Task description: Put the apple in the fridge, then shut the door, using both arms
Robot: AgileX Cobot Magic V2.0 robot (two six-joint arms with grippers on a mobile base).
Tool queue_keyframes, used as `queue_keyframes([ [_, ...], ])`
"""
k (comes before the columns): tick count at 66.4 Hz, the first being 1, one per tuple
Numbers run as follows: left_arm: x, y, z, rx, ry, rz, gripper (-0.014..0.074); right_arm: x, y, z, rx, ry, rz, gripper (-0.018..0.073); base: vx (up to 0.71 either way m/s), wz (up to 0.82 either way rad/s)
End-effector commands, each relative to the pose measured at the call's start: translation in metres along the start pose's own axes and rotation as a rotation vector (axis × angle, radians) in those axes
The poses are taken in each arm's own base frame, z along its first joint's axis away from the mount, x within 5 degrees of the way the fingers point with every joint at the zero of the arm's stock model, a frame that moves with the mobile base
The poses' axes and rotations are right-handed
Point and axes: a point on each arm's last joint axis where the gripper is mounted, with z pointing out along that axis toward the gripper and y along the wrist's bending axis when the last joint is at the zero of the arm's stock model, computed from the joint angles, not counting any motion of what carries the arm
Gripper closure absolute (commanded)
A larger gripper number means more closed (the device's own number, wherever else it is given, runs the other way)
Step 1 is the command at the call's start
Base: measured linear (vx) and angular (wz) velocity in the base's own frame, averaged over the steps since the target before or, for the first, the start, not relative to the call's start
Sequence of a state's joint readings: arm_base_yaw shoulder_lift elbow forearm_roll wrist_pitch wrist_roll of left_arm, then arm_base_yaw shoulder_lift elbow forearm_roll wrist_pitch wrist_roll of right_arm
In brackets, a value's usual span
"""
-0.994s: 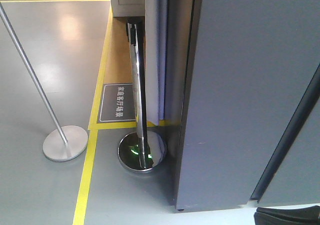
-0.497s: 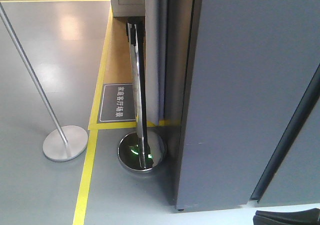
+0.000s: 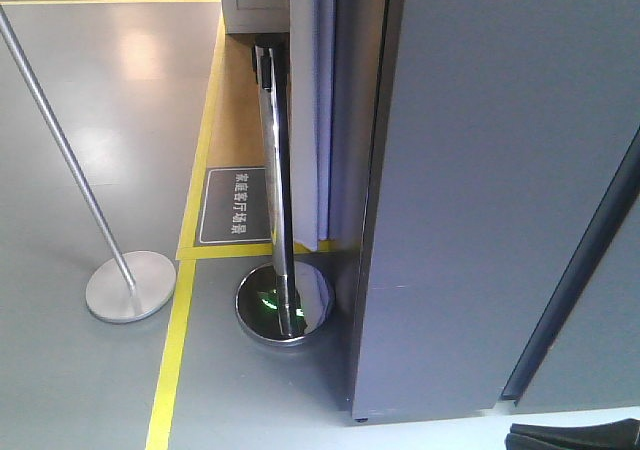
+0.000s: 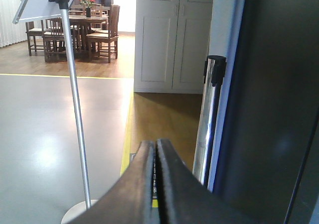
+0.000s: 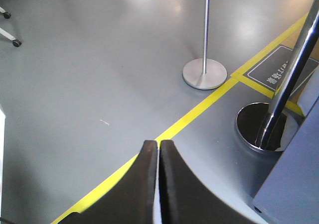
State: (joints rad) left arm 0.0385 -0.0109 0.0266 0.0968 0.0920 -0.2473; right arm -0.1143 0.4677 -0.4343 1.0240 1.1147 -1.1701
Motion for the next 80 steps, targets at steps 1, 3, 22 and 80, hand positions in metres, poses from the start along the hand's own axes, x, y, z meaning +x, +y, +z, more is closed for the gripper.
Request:
queue_keyframes([
  [1, -0.003, -0.001, -0.001, 0.021, -0.079, -0.010, 0.0604, -0.012, 0.000, -0.003, 0.001, -0.066, 0.013, 0.0561, 0.00, 0.00],
  [3, -0.003, -0.001, -0.001, 0.021, -0.079, -0.010, 0.0604, -0.012, 0.000, -0.003, 0.001, -0.066, 0.013, 0.0561, 0.00, 0.00],
  [22, -0.003, -0.001, -0.001, 0.021, -0.079, -0.010, 0.0604, -0.012, 0.000, -0.003, 0.001, -0.066, 0.013, 0.0561, 0.00, 0.00],
  [80, -0.003, -0.001, -0.001, 0.021, -0.078, -0.010, 0.0604, 0.033, -0.032, -0.027, 0.653, -0.438, 0.357, 0.0561, 0.00, 0.00],
])
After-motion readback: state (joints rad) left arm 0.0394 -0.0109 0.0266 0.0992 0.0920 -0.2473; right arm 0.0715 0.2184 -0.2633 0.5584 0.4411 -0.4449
